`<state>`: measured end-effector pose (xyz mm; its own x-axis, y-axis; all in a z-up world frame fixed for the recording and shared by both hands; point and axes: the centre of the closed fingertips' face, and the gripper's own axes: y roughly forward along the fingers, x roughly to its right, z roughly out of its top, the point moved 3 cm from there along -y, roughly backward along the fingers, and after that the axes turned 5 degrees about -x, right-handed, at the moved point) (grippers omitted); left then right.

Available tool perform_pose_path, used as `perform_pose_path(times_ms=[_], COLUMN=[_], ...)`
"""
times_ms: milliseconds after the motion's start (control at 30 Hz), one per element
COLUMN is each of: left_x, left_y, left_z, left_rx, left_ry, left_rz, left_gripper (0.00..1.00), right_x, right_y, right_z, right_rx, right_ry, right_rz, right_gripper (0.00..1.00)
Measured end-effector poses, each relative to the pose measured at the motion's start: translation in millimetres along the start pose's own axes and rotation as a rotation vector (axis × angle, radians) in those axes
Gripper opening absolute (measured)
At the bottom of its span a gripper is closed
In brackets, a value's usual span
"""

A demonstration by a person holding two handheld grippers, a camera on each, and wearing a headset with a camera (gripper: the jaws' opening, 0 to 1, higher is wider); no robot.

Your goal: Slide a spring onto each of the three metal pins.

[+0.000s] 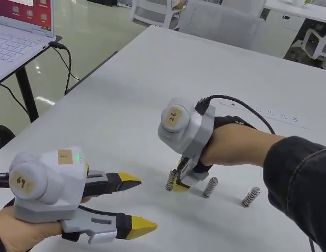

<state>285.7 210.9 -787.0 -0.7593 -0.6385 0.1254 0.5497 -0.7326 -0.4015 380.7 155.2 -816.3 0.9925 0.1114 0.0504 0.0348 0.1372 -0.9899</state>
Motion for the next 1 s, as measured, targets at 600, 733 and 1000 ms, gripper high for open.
perform_pose_path(times_ms=[600, 733, 1000], left_x=[0.9, 1.6, 1.1], left_y=[0.0, 0.8, 2.5], left_z=[6.3, 8.7, 12.2], left_rx=[-0.018, -0.019, -0.019], left_ry=[0.008, 0.012, 0.021], left_rz=[0.002, 0.001, -0.001], left_gripper=[0.49, 0.49, 0.49], right_x=[-1.1, -1.9, -1.8], right_y=[-27.1, -33.1, -42.1], right_z=[-19.3, -21.7, -28.5], right_rx=[0.139, 0.178, 0.254], right_ry=[0.110, 0.130, 0.171], right_rz=[-0.052, -0.067, -0.099], right_gripper=[0.32, 0.36, 0.39])
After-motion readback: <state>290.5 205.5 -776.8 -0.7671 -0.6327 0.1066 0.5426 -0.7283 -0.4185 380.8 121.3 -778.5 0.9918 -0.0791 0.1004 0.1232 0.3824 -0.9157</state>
